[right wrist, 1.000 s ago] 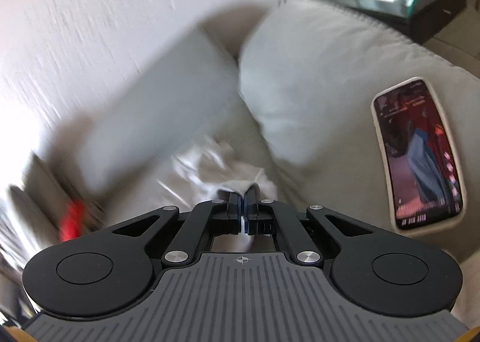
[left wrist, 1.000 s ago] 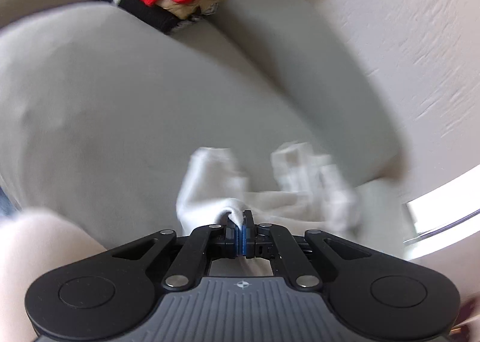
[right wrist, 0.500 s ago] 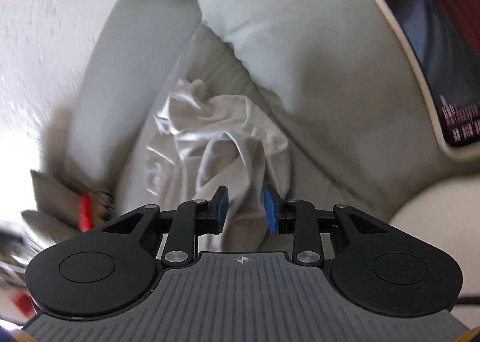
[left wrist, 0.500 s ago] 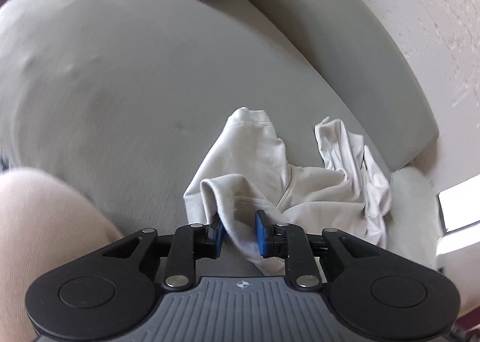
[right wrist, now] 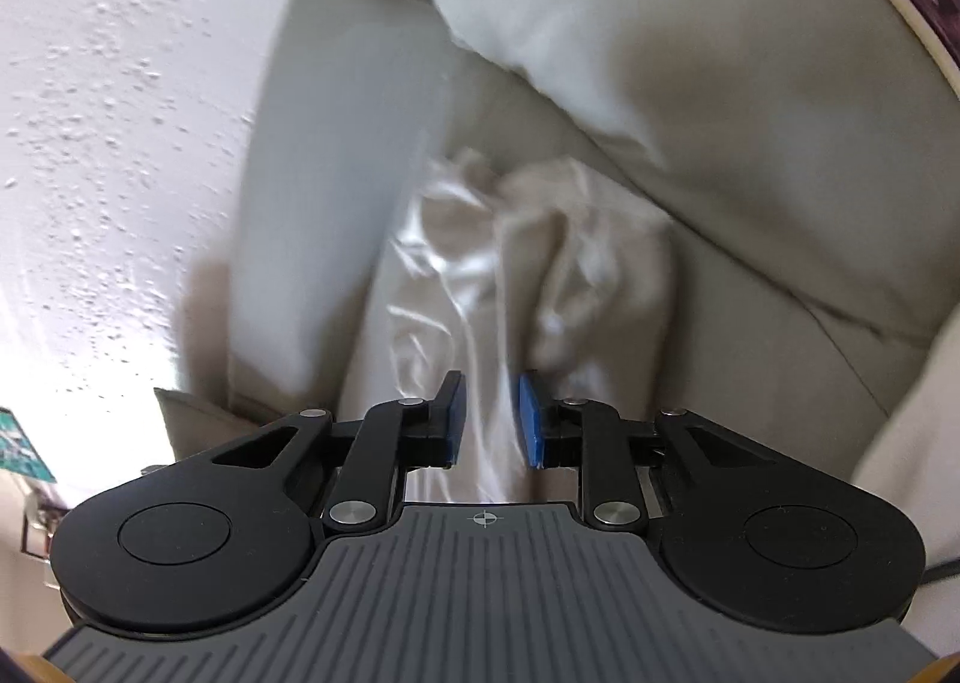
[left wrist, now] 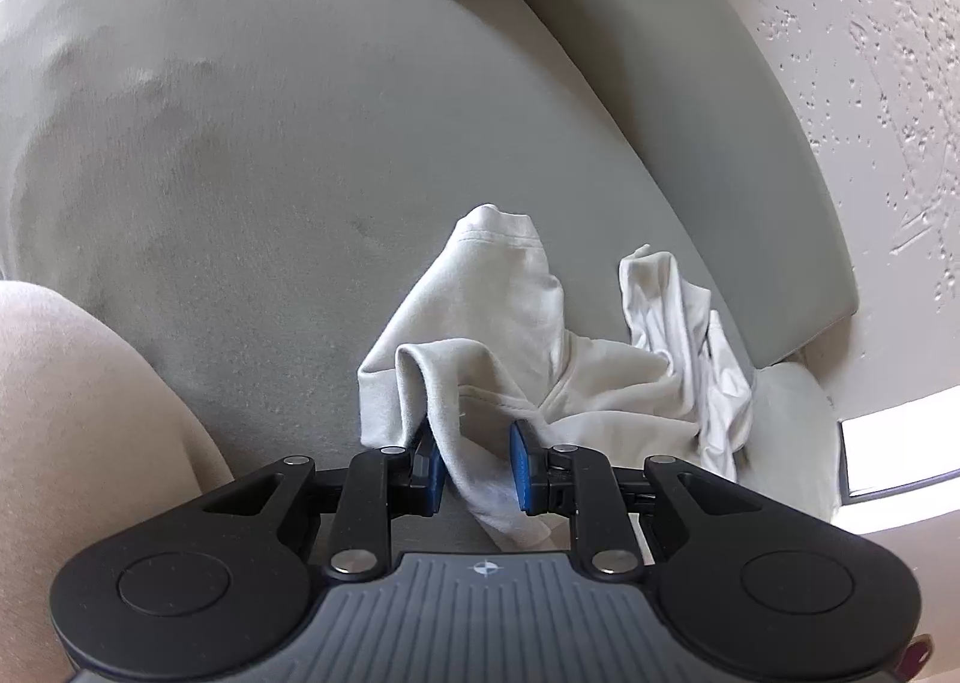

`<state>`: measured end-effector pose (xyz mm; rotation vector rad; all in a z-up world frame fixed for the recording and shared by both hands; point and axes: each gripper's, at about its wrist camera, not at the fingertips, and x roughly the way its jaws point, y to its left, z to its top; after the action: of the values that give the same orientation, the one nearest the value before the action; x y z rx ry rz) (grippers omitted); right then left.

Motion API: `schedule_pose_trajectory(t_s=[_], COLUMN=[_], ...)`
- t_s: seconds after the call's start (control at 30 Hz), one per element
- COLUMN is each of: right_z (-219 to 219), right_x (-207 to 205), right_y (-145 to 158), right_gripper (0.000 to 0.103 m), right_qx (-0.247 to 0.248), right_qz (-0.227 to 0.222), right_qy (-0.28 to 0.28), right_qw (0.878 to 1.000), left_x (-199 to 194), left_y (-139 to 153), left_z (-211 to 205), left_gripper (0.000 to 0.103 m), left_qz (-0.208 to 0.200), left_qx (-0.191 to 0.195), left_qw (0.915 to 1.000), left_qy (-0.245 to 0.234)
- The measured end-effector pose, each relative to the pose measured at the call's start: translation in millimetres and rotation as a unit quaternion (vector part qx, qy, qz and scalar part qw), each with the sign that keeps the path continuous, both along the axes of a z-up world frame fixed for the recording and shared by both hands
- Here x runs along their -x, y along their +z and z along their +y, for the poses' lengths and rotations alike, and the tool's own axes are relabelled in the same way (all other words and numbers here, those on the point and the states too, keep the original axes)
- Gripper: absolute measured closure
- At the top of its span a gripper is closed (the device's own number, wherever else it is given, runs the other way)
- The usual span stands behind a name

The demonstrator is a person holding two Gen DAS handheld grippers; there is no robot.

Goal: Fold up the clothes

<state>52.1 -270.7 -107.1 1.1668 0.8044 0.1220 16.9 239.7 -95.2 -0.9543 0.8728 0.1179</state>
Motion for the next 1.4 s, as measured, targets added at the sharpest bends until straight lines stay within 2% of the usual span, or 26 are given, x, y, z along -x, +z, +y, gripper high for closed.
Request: schedule_pose_trajectory(t_s=[0.2,0.27,0.3,0.4,0.43,0.47,0.53,0.7,0.77,0.8,0.87,0.9,0.97,1.03,1.27,1.4], right_z=[-3,-2,-1,-1,-2,-5,-14,-37,-40,-41,-44,-45,-44,-44,-45,-48], right_x=[-26,-30,-29,-18,-14,-7,7,53,66,69,72,73,74,73,75,76], right_y=[-8,-8,-7,2,6,9,17,38,40,37,27,22,16,12,0,-6], right_gripper=[0.072,0.097,0.100,0.101,0.101,0.101,0.102,0.102,0.102,0.102,0.102,0.102,0.102,0.102,0.102,0.102], right_qx=[0.020,0.036,0.045,0.073,0.080,0.081,0.079,0.074,0.110,0.123,0.134,0.129,0.127,0.126,0.118,0.110], right_qz=[0.036,0.037,0.033,0.021,0.020,0.017,0.010,0.000,0.017,0.024,0.042,0.049,0.048,0.045,0.042,0.037], right_qy=[-0.003,0.000,-0.001,-0.004,-0.003,-0.006,-0.012,-0.020,-0.007,-0.003,0.003,0.002,0.003,0.006,0.006,0.006], right_qw=[0.999,0.999,0.998,0.997,0.997,0.997,0.997,0.997,0.994,0.992,0.990,0.990,0.991,0.991,0.992,0.993], left_x=[-3,-2,-1,1,2,3,6,23,26,27,25,25,27,30,48,58], left_y=[-8,-10,-10,-11,-9,-6,4,31,25,20,8,3,-6,-13,-22,-26], left_z=[1,1,1,-1,-3,-4,-6,-6,-5,-3,-6,-10,-17,-23,-29,-26], left_gripper=[0.084,0.084,0.083,0.081,0.085,0.098,0.101,0.102,0.101,0.101,0.099,0.097,0.077,0.068,0.067,0.069], left_qz=[0.003,0.005,0.005,0.010,0.013,0.015,0.014,-0.010,0.013,0.027,0.046,0.050,0.056,0.053,0.013,-0.003], left_qx=[0.034,0.044,0.053,0.074,0.068,0.061,0.048,0.059,0.076,0.087,0.066,0.067,0.069,0.077,0.065,0.078], left_qw=[0.9994,0.9989,0.9985,0.9972,0.9976,0.9980,0.9986,0.9964,0.9947,0.9936,0.9945,0.9942,0.9937,0.9932,0.9964,0.9963], left_qy=[0.009,0.011,0.011,0.004,-0.002,-0.009,-0.020,-0.060,-0.067,-0.067,-0.067,-0.067,-0.069,-0.069,-0.052,-0.036])
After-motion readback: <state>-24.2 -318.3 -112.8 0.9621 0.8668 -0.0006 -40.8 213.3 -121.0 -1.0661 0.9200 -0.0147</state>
